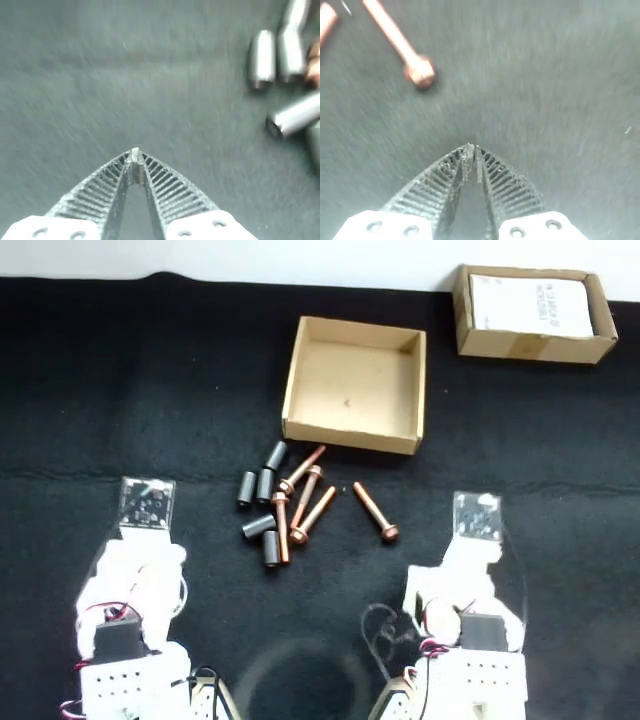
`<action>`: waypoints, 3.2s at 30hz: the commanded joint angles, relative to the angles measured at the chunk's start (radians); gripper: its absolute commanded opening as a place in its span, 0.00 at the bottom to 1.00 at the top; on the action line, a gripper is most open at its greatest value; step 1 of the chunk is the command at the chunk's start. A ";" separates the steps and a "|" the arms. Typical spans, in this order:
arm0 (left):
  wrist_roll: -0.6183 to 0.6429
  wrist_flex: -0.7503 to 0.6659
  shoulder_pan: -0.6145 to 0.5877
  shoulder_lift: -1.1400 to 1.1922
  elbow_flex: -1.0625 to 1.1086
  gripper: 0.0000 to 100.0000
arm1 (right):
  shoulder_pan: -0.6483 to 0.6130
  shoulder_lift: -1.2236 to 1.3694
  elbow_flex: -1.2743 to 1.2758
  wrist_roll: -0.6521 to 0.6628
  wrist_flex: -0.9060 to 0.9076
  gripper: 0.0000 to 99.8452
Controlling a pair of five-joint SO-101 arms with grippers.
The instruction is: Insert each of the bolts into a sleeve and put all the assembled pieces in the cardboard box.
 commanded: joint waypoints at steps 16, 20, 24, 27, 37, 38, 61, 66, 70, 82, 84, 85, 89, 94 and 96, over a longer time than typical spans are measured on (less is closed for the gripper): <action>0.164 0.546 0.012 0.599 -1.058 0.01 | -0.005 0.412 -0.960 0.209 0.331 0.04; 0.229 0.646 0.053 0.817 -1.244 0.01 | -0.039 0.562 -1.133 0.117 0.430 0.16; 0.345 0.704 0.113 0.969 -1.333 0.01 | -0.104 0.650 -1.227 -0.009 0.481 0.18; 0.514 0.732 0.145 1.046 -1.349 0.01 | -0.202 0.682 -1.248 -0.089 0.515 0.18; 0.749 0.729 0.191 1.148 -1.319 0.01 | -0.427 0.886 -1.210 -0.035 0.412 0.18; 0.749 0.720 0.191 1.159 -1.287 0.01 | -0.463 0.924 -1.210 -0.037 0.412 0.18; 0.729 0.394 -0.027 1.468 -0.978 0.23 | -0.883 1.580 -1.369 -0.038 0.153 0.18; 0.727 0.342 -0.059 1.566 -0.983 0.23 | -0.863 1.618 -1.397 -0.038 0.151 0.18; 0.727 0.328 -0.059 1.578 -0.984 0.23 | -0.849 1.626 -1.400 -0.040 0.151 0.18; 0.727 0.315 -0.061 1.586 -0.981 0.23 | -0.865 1.627 -1.388 -0.103 0.133 0.18; 0.727 0.315 -0.061 1.587 -0.981 0.23 | -0.871 1.627 -1.369 -0.103 0.133 0.18; 0.727 0.315 -0.061 1.587 -0.981 0.23 | -0.872 1.627 -1.363 -0.103 0.133 0.18; 0.727 0.315 -0.064 1.587 -0.981 0.23 | -0.869 1.629 -1.336 -0.103 0.113 0.18; 0.727 0.315 -0.087 1.587 -0.983 0.23 | -0.868 1.629 -1.273 -0.103 0.044 0.18; 0.727 0.315 -0.087 1.587 -0.983 0.23 | -0.868 1.629 -1.262 -0.103 0.025 0.18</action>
